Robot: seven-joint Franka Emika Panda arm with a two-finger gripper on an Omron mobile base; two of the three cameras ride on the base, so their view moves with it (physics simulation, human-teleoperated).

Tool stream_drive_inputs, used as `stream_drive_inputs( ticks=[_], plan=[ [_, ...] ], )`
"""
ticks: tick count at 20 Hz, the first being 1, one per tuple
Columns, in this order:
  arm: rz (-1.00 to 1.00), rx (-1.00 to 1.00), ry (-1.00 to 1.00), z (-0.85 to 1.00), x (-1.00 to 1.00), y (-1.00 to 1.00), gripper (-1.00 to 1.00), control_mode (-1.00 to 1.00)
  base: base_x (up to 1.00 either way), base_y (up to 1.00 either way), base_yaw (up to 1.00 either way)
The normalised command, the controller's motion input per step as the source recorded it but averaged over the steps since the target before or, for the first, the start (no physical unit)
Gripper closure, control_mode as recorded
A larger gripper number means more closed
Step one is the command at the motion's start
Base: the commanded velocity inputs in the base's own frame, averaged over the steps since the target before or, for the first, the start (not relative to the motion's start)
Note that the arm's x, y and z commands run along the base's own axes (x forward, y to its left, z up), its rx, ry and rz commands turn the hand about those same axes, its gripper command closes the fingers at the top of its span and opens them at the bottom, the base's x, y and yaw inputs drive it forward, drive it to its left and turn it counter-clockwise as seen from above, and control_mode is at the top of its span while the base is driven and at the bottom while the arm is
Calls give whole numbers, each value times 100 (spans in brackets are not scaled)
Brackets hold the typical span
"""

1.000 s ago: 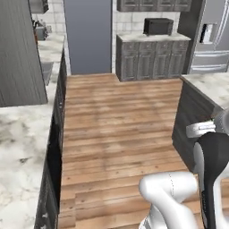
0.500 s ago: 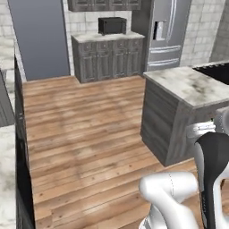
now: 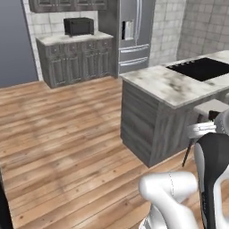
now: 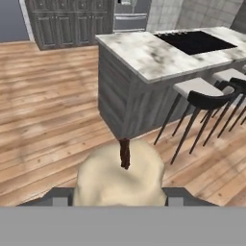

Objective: Get the candle and the liquor from the cabinet and move them to the dining counter.

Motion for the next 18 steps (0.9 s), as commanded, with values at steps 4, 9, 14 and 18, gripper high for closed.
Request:
stream_drive_inputs(
  ticks=[4, 9, 14, 18],
  plan=[
    [0, 0, 0, 0, 0, 0, 100, 100, 62, 0, -28],
    [0, 0, 0, 0, 0, 0, 100, 100, 69, 2, -24],
    [0, 0, 0, 0, 0, 0, 100, 100, 73, 0, -22],
    [0, 0, 0, 0, 0, 0, 100, 100, 72, -1, -21]
  ],
)
